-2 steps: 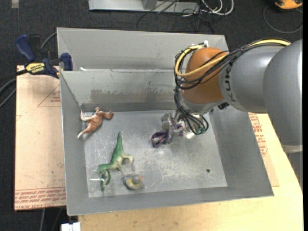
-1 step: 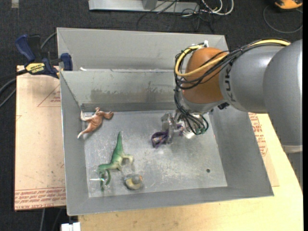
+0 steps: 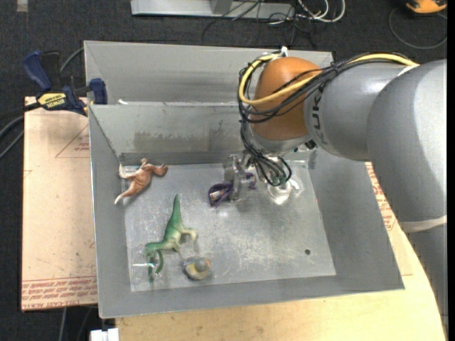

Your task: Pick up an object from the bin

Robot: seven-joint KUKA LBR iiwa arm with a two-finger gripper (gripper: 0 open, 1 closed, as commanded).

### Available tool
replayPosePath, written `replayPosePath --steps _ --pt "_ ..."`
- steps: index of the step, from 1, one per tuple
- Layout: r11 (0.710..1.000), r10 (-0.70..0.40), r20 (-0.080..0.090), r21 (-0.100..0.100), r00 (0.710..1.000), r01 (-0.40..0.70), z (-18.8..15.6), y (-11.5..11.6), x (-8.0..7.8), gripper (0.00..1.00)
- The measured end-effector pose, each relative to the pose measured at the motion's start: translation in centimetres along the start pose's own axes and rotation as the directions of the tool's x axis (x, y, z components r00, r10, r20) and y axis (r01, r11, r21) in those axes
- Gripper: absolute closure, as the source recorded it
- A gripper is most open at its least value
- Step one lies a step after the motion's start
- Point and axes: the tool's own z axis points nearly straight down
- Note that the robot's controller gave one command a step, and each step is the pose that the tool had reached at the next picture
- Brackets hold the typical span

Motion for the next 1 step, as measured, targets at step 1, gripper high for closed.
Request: replayPosePath --steps 1 --pt "1.0 -0.022 0.004 -0.001 1.0 0.022 -7.27 4.05 -0.05 1.0"
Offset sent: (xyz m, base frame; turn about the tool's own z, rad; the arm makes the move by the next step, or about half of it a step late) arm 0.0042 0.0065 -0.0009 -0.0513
